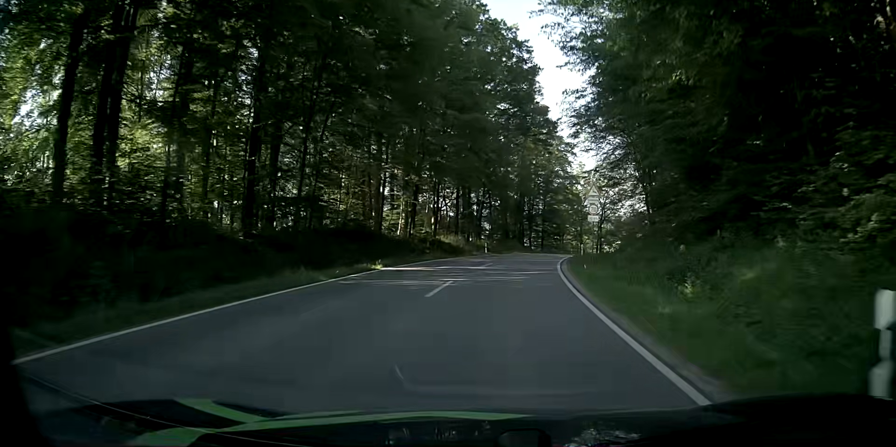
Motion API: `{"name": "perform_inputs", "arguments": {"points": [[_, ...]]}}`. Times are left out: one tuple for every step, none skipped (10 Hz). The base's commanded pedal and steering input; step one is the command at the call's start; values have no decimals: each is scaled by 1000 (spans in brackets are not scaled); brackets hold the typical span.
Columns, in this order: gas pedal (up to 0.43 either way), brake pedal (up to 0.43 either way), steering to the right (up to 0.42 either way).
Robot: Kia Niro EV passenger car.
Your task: Follow the waypoints while adhering to traffic rules and regulations
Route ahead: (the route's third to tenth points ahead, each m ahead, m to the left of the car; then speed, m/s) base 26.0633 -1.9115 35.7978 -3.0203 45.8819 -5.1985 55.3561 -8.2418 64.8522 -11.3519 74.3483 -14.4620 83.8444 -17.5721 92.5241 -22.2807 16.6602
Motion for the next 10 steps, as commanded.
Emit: {"name": "perform_inputs", "arguments": {"points": [[189, 0, 33], [189, 0, 33], [197, 0, 33], [197, 0, 31], [209, 0, 30], [209, 0, 29], [209, 0, 28], [220, 0, 27], [220, 0, 27], [220, 0, 26]]}}
